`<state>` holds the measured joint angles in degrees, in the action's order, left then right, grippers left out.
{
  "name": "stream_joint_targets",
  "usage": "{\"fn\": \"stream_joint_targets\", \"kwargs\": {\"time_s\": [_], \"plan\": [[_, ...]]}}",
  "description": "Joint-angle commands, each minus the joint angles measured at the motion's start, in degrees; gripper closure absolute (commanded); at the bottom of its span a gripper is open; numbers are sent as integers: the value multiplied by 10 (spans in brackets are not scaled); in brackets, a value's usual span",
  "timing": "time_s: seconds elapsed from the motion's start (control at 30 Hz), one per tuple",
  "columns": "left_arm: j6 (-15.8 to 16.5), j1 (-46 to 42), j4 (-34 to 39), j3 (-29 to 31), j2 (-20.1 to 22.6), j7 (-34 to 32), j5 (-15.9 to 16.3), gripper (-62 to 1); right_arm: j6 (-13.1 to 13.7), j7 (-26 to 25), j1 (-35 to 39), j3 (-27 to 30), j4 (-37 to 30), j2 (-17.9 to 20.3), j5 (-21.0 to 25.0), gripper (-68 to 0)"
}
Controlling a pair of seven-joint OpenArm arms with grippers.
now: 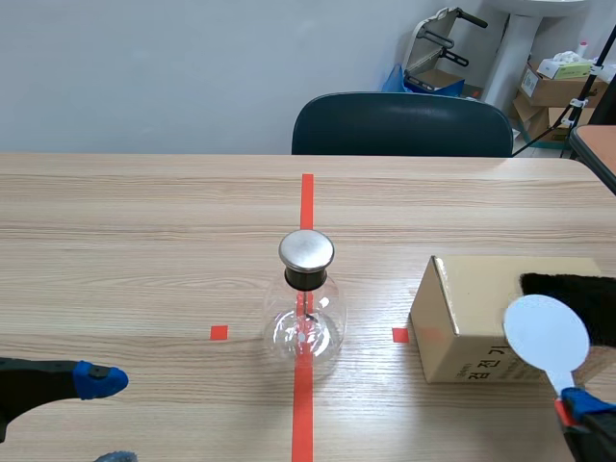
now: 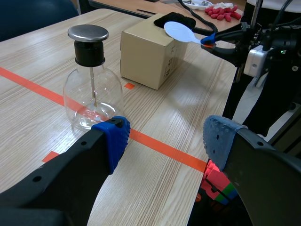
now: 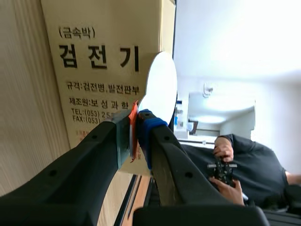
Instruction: Do the electroscope experiment
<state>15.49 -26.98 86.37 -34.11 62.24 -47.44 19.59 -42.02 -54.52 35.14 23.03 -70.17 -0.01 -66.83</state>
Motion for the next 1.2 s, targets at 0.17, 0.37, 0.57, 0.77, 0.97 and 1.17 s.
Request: {"fn": "stream_joint_targets", "kwargs": {"time_s": [0.17, 0.37, 0.57, 0.77, 0.97, 1.17], "plan": [[1, 0, 10, 1, -2, -12, 3, -364, -28, 186, 4, 2, -9, 5, 16, -17], [1, 0, 10, 1, -2, -12, 3, -364, -28, 158, 3, 1, -9, 5, 10, -17], [1, 0, 10, 1, -2, -12, 3, -364, -28, 32, 3, -7, -9, 3, 11, -17], [-9, 2, 10, 1, -3, -12, 3, -364, -28, 183, 4, -6, -9, 3, 17, -17], [-13, 5, 10, 1, -6, -12, 3, -361, -28, 216, 4, -6, -9, 3, 15, -17], [-38, 5, 10, 1, -19, -2, 1, -361, -28, 100, 4, -6, -9, 3, 15, -17]]}}
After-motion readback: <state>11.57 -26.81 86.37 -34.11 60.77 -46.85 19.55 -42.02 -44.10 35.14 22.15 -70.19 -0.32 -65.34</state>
